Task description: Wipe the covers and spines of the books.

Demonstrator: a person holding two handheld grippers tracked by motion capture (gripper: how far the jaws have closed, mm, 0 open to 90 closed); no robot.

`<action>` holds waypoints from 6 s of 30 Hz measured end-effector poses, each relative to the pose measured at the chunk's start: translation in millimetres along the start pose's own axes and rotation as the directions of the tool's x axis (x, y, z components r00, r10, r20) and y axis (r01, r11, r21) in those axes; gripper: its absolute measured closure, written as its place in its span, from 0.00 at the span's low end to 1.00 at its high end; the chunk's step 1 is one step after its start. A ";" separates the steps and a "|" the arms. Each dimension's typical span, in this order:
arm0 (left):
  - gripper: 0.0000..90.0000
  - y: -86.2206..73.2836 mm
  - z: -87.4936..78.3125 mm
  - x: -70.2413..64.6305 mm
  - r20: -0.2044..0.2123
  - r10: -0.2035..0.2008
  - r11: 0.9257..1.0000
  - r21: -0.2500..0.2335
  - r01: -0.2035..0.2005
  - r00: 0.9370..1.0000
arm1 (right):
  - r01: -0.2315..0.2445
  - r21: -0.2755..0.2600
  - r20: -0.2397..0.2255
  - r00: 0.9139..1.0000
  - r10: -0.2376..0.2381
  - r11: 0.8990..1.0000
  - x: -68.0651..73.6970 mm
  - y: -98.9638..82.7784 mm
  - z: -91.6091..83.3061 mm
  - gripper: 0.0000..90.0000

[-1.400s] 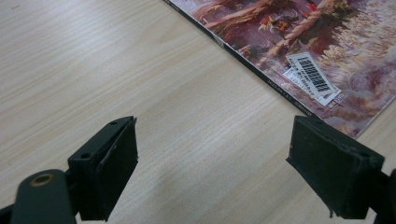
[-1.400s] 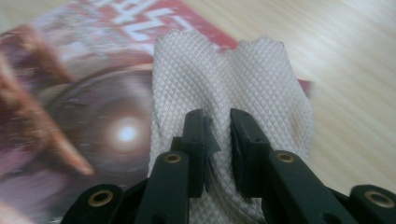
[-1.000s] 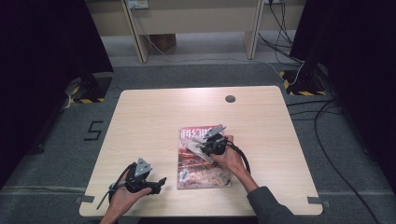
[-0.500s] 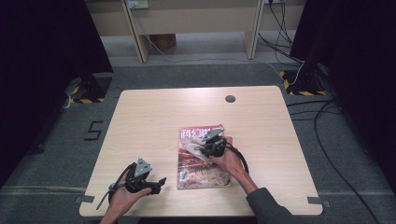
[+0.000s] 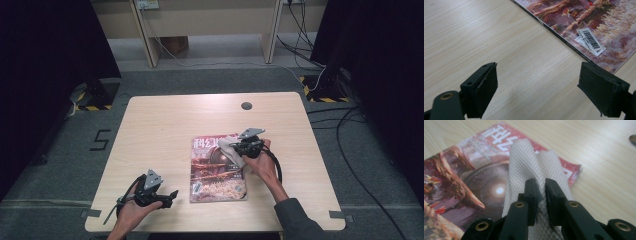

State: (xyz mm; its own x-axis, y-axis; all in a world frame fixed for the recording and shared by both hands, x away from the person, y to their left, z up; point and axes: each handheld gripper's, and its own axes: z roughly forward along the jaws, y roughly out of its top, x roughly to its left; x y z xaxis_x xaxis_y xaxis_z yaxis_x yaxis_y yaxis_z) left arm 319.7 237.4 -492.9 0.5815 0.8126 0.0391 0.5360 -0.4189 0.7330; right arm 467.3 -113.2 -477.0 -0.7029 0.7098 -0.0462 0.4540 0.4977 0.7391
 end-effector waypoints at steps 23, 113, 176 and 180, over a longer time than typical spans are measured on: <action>0.17 0.1 0.9 -0.4 0.002 0.001 1.000 0.002 -0.001 1.000 | -0.015 0.000 -0.043 0.999 0.015 1.000 -5.9 -7.0 -13.6 0.92; 0.17 7.2 20.1 -34.6 0.079 0.070 0.997 0.014 -0.071 0.994 | 0.019 0.015 -0.039 0.999 -0.019 1.000 -18.5 -2.0 7.7 0.46; 0.10 8.4 23.6 -29.1 -0.027 0.135 0.987 0.091 -0.132 0.991 | 0.066 0.083 -0.081 0.995 -0.060 0.994 -14.7 -8.1 28.5 0.33; 0.10 8.3 22.2 -20.5 -0.067 0.128 0.987 0.107 -0.121 0.989 | 0.082 0.105 -0.066 0.995 -0.075 0.991 -5.5 -12.8 19.3 0.32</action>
State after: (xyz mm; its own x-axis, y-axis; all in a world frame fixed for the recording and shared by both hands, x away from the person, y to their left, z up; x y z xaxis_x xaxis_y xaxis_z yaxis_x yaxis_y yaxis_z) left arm 325.8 208.2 -502.7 0.6033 0.7774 0.1782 0.5243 -0.5549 0.6458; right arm 475.9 -113.8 -499.2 -0.7698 0.6358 -0.0569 0.4499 0.6037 0.6581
